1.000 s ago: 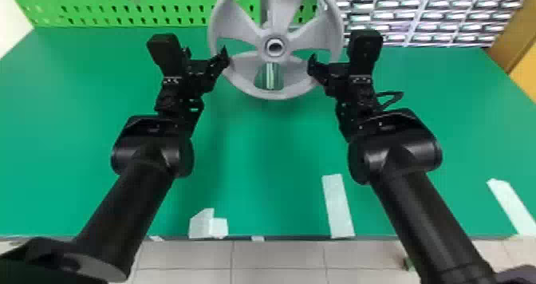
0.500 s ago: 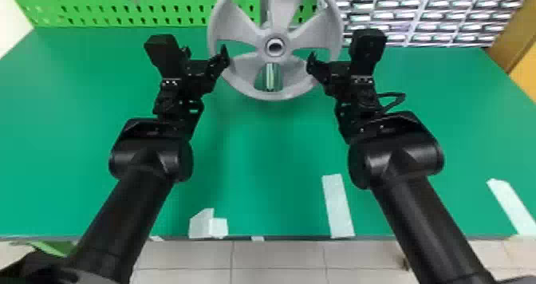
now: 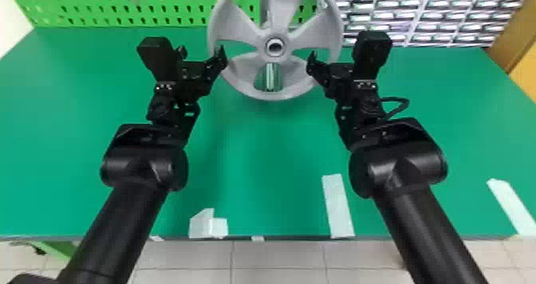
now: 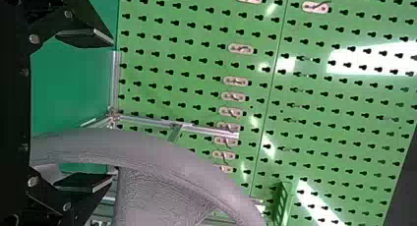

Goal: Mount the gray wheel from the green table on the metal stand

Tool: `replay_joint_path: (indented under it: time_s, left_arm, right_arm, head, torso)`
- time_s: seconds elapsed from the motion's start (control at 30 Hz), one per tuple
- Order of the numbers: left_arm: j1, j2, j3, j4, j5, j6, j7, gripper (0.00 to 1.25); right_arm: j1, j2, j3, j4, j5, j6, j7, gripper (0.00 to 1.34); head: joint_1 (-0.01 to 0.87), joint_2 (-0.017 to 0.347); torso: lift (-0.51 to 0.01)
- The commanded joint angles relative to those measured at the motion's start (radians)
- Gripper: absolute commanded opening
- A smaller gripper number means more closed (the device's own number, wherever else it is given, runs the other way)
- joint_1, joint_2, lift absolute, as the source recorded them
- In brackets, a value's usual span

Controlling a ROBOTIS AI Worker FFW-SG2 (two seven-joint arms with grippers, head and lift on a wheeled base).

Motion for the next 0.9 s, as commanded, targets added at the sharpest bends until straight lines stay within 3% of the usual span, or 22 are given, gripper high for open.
replay_joint_path:
  time_s: [0.0, 0.57, 0.87]
  left_arm:
    - [0.022, 0.002, 0.007, -0.028, 0.001, 0.006, 0.0, 0.96]
    - [0.152, 0.017, 0.047, -0.168, -0.001, 0.041, 0.0, 0.96]
    - [0.204, 0.022, 0.079, -0.217, -0.011, 0.05, -0.02, 0.96]
  right_arm:
    - [0.013, -0.003, 0.001, -0.015, 0.0, 0.0, 0.0, 1.24]
    - [0.071, -0.026, 0.01, -0.048, -0.008, -0.04, 0.002, 1.23]
    - [0.094, -0.038, 0.007, -0.05, 0.018, -0.072, 0.055, 1.23]
  head:
    - [0.868, 0.052]
    - [0.868, 0.052]
    - [0.868, 0.052]
  torso:
    - [-0.093]
    - [-0.093]
    - [-0.093]
